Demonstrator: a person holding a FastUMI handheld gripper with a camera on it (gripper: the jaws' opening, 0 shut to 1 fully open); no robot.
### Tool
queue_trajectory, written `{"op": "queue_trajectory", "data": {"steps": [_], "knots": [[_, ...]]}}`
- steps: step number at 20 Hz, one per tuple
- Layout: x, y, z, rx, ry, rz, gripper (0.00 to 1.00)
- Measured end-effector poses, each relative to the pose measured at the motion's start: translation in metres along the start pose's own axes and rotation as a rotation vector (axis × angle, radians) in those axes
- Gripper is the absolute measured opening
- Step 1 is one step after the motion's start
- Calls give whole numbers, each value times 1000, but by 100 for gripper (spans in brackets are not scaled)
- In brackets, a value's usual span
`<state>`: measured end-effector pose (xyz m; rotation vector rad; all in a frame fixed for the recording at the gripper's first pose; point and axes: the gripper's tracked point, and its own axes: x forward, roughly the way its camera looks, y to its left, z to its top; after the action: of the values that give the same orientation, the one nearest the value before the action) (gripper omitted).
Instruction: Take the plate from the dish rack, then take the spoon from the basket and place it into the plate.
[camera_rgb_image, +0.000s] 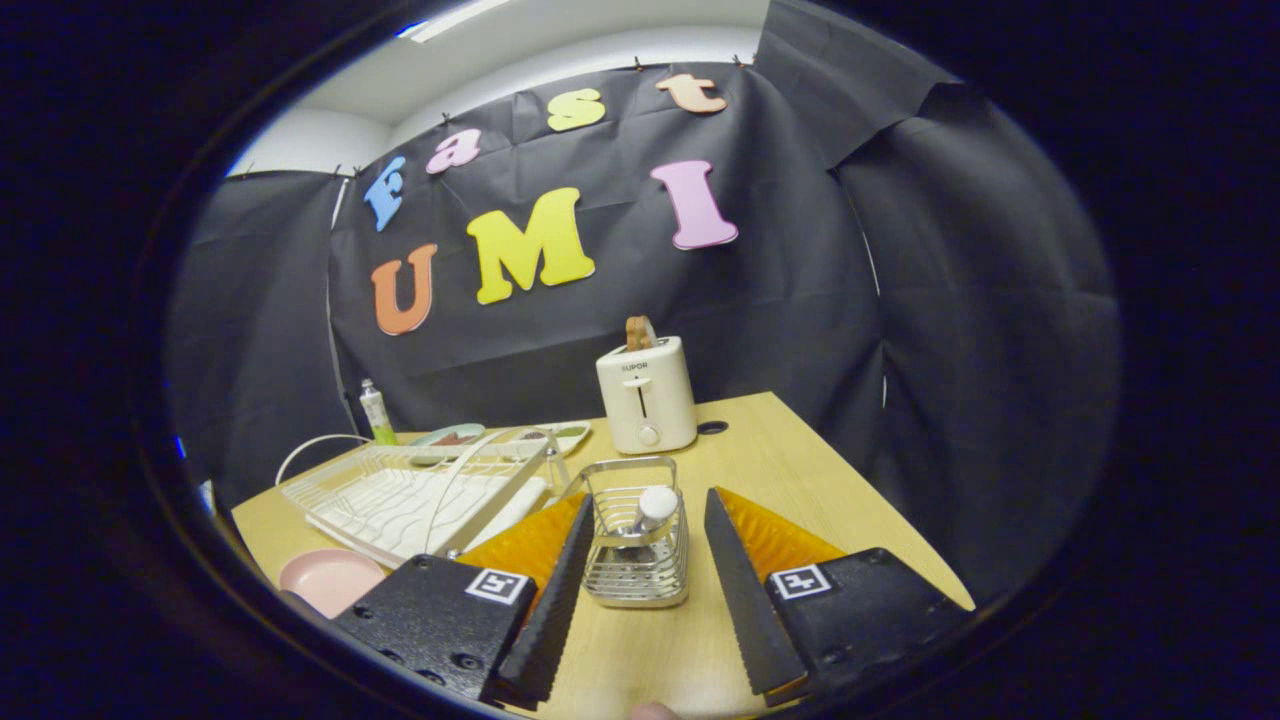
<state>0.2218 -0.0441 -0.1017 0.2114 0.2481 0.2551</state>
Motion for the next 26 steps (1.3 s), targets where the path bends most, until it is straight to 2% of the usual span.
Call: {"op": "queue_trajectory", "data": {"steps": [1,4,7,8,14,20,23,26], "knots": [[1,2,0,7,-2,9,70],[8,6,-2,3,25,19,47],[9,7,2,4,41,11,31],[14,9,2,18,50,20,21],[-2,6,27,10,75,-5,11],[-47,21,74,-88,22,-45,9],[-77,62,100,-120,-8,28,8],[-104,122,105,-162,-10,161,9]]}}
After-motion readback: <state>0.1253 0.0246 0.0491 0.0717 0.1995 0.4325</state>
